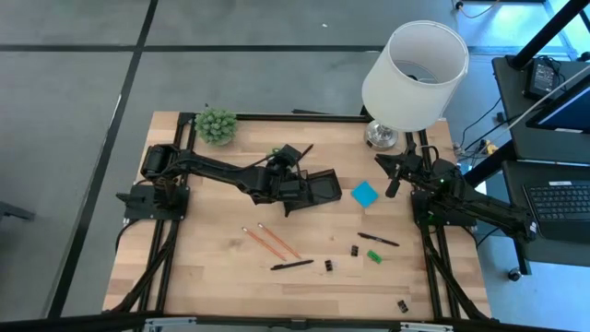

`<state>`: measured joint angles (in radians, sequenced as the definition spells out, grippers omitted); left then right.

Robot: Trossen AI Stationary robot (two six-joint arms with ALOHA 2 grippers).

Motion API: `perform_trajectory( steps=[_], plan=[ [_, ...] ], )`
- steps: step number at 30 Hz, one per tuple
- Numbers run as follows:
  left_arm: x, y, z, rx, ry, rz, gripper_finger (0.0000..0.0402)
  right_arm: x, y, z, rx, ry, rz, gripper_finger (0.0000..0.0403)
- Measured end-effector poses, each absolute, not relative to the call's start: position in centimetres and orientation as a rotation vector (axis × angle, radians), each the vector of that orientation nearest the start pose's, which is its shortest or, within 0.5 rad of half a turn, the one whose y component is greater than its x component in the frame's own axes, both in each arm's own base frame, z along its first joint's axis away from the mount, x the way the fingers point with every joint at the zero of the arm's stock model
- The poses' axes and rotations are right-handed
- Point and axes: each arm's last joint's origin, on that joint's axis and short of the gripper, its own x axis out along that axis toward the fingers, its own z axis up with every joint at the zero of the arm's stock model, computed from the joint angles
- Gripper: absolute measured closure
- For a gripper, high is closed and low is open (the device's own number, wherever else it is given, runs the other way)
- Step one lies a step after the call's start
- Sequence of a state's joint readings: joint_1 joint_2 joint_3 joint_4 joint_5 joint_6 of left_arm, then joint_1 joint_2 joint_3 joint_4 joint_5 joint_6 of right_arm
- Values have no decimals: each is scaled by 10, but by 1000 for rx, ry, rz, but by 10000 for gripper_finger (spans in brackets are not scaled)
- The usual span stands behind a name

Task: Pick and place office supplies into organizer
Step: Put the green scissors into the black organizer

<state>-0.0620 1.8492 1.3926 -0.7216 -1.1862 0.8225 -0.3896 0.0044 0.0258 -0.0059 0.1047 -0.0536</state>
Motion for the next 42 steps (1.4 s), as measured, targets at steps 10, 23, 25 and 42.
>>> perform_trajectory(
  steps=[10, 23, 25, 42],
  plan=[
    [370, 3, 231, 1392, 1417, 541, 308, 88, -39, 171, -5, -15, -494, 345],
    [370, 3, 230, 1361, 1403, 518, 308, 88, -39, 171, 134, -49, -491, 345],
    [370, 2, 229, 1352, 1398, 511, 308, 88, -39, 171, 156, -52, -480, 345],
    [369, 1, 232, 1251, 1345, 512, 239, 88, -39, 171, 199, -59, -461, 345]
  ],
)
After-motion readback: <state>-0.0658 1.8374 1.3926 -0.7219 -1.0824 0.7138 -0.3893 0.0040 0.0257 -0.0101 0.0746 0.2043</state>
